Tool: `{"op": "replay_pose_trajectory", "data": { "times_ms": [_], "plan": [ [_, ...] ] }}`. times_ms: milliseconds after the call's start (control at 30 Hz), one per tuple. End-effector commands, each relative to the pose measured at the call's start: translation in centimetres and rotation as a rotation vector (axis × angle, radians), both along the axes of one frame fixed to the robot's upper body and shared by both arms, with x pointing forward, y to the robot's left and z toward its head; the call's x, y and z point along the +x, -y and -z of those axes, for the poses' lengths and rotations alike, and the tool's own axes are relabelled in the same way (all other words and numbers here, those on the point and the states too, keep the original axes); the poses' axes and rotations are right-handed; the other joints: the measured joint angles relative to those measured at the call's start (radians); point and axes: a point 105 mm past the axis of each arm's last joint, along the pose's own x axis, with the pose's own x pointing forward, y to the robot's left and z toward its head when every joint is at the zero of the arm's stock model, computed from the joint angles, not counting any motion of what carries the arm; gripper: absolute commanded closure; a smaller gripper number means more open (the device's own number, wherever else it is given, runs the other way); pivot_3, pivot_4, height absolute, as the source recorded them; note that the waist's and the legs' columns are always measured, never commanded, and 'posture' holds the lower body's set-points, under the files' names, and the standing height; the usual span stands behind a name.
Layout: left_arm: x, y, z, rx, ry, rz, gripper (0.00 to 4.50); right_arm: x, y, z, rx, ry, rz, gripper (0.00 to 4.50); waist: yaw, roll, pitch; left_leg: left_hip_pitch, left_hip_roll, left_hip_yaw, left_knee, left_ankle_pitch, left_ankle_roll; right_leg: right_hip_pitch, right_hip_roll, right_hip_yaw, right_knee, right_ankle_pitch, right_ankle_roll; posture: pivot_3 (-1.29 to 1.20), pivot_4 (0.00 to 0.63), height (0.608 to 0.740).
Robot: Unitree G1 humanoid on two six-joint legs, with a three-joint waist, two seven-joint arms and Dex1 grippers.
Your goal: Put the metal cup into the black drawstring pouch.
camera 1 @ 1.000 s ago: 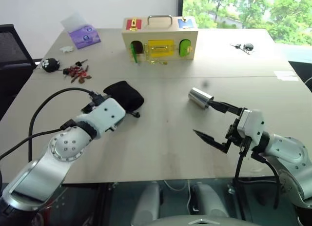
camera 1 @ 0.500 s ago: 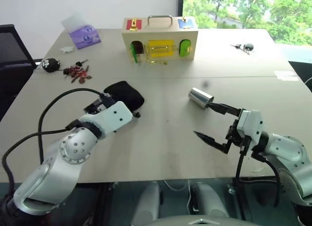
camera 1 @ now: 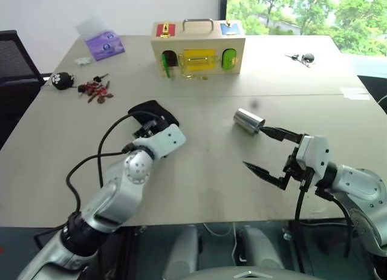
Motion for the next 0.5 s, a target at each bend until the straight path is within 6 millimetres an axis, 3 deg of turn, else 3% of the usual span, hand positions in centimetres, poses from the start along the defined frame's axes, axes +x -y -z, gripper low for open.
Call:
{"op": "replay_pose_trajectory", "data": {
  "times_ms": [33,333,433,500],
  "plan": [
    [0.5,-0.1,-1.3,0.035,0.069,-0.019,1.04,-0.5,-0.1,-1.3,0.006,0.05,-0.012,0.0,-0.002,0.0,0.0,0.0,0.0,0.0,0.0,0.0,0.0,0.0,0.0,0.0,0.0,0.0,0.0,0.0,0.15,0.74],
    [1.3,-1.2,-1.7,0.066,0.102,-0.052,1.04,-0.2,-0.2,-1.3,0.007,0.054,-0.009,0.0,-0.001,0.0,0.0,0.0,0.0,0.0,0.0,0.0,0.0,0.0,0.0,0.0,0.0,0.0,0.0,0.0,0.15,0.74],
    [1.5,-1.2,-1.7,0.073,0.107,-0.048,1.81,-0.1,-0.2,-1.3,0.007,0.055,-0.005,0.0,-0.001,0.0,0.0,0.0,0.001,0.0,0.0,0.0,0.0,0.0,0.0,0.0,0.0,0.0,0.0,0.0,0.15,0.74],
    [1.5,-1.2,-1.7,0.076,0.11,-0.045,2.64,-0.1,-0.3,-1.3,0.009,0.055,-0.003,0.0,-0.001,0.0,0.0,0.0,0.001,0.0,0.0,0.0,0.0,0.0,0.0,0.0,0.0,0.0,0.0,0.0,0.15,0.74]
  ]
}}
